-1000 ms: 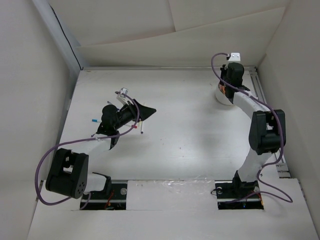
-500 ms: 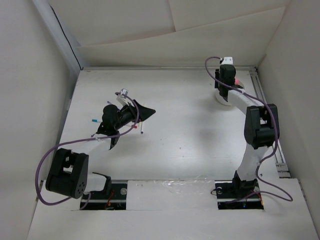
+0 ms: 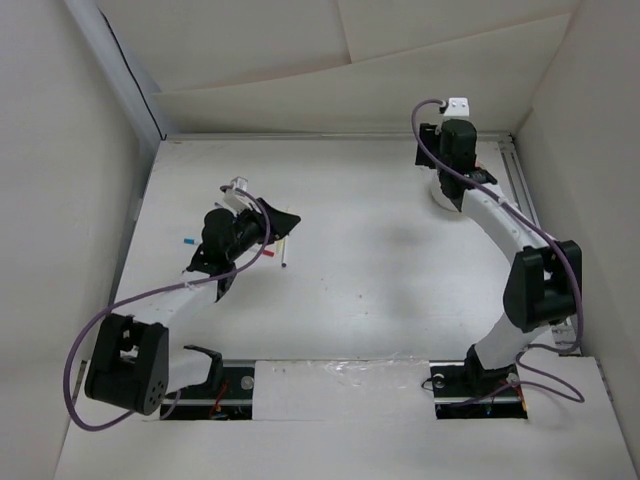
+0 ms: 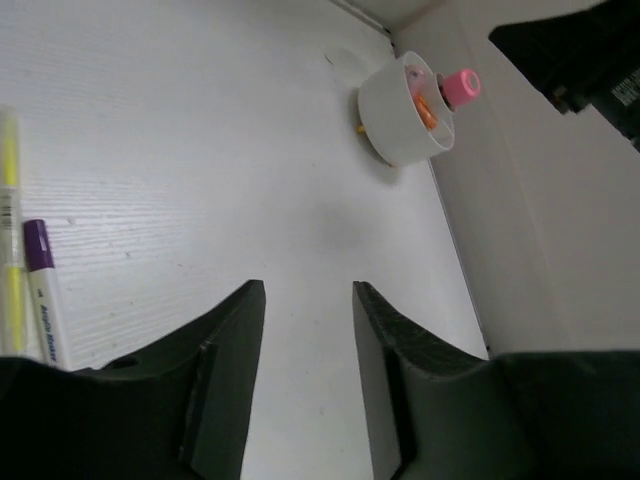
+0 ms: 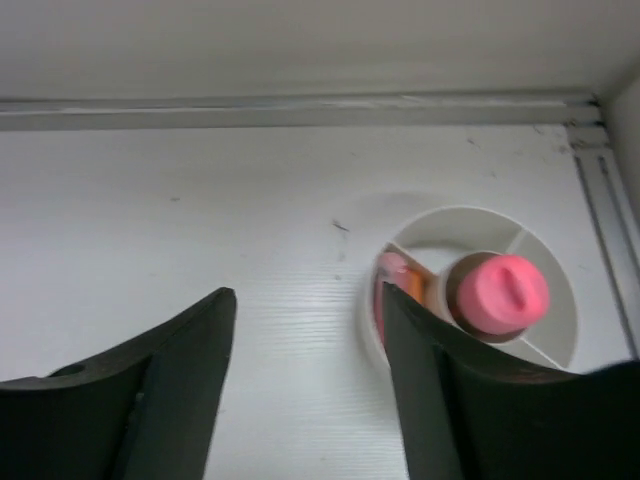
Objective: Sort the stationery into containers
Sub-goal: Place the pen in the storage box, then move the pen to the center of the board, then pick up the pen from the center of the board, then place the pen in the storage box, then pick up the pen from the center of the board.
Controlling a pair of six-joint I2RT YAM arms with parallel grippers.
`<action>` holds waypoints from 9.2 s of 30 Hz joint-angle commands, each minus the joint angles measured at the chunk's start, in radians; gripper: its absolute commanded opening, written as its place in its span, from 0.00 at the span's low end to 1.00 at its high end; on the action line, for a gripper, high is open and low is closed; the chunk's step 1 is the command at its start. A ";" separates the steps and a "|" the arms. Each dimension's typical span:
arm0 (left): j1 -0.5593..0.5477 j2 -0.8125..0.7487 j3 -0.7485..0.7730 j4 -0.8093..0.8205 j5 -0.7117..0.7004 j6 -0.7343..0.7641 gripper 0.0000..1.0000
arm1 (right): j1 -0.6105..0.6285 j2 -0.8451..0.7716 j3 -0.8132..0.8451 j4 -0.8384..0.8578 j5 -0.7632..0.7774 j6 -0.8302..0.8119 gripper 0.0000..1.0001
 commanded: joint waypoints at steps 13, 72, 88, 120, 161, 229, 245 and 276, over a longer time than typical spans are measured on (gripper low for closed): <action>0.040 -0.461 -0.043 -0.269 -0.524 -0.020 0.29 | 0.414 0.072 -0.033 0.012 -0.324 0.161 0.00; 0.040 -0.556 -0.063 -0.287 -0.521 -0.020 0.30 | 0.661 0.330 0.070 -0.186 0.029 0.261 0.10; 0.040 -0.547 -0.063 -0.278 -0.511 -0.020 0.30 | 0.600 0.411 0.180 -0.221 -0.078 0.190 0.49; 0.040 -0.547 -0.063 -0.287 -0.502 -0.020 0.30 | 0.581 0.510 0.298 -0.338 -0.089 0.181 0.32; 0.040 -0.430 -0.063 -0.139 -0.281 -0.011 0.32 | -0.328 -0.020 0.065 0.109 0.269 0.380 0.00; 0.040 -0.402 -0.054 -0.140 -0.287 -0.001 0.33 | -0.190 0.059 0.005 0.276 0.343 0.170 0.53; 0.040 -0.502 -0.038 -0.292 -0.493 -0.011 0.31 | 0.297 0.054 0.004 0.115 -0.308 0.155 0.00; 0.040 -0.711 -0.098 -0.352 -0.637 -0.040 0.32 | 0.728 0.637 0.461 -0.178 -0.321 -0.069 0.51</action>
